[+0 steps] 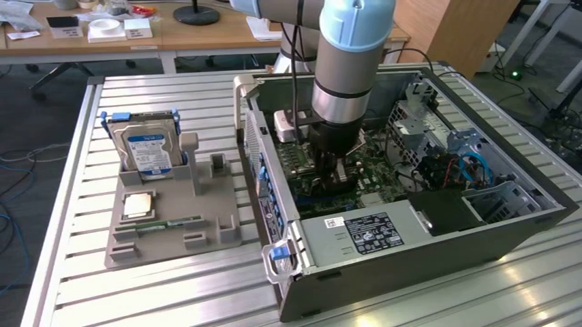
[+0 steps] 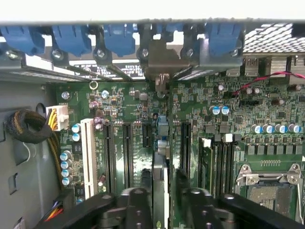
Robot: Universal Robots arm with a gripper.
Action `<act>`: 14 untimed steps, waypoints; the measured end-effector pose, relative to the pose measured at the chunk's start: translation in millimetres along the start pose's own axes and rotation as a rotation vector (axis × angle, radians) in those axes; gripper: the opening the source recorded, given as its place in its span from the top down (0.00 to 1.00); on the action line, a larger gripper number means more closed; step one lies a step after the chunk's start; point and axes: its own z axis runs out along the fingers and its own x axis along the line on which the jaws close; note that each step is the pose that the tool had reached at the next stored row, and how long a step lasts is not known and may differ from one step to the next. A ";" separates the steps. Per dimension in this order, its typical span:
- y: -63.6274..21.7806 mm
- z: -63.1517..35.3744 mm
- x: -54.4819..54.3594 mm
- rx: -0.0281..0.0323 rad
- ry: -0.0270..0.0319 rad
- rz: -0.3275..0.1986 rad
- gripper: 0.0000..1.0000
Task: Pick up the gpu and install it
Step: 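Insert the gpu into the slot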
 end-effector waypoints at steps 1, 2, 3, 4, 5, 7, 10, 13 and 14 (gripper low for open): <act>-0.3 -0.2 0.1 -0.0003 0.0005 -0.001 0.67; -0.3 -0.4 0.2 -0.0005 0.0009 -0.001 0.61; -0.3 -0.4 0.1 -0.0004 0.0008 -0.001 0.55; -0.3 -0.4 0.1 -0.0004 0.0007 -0.001 0.49; -0.3 -0.4 0.1 -0.0005 0.0009 -0.001 0.49; -0.3 -0.4 0.1 -0.0005 0.0008 -0.001 0.44; -0.3 -0.4 0.1 -0.0005 0.0008 -0.001 0.37; -0.3 -1.1 0.2 -0.0006 0.0012 -0.001 0.37; -0.4 -2.2 0.1 -0.0006 0.0011 -0.001 0.37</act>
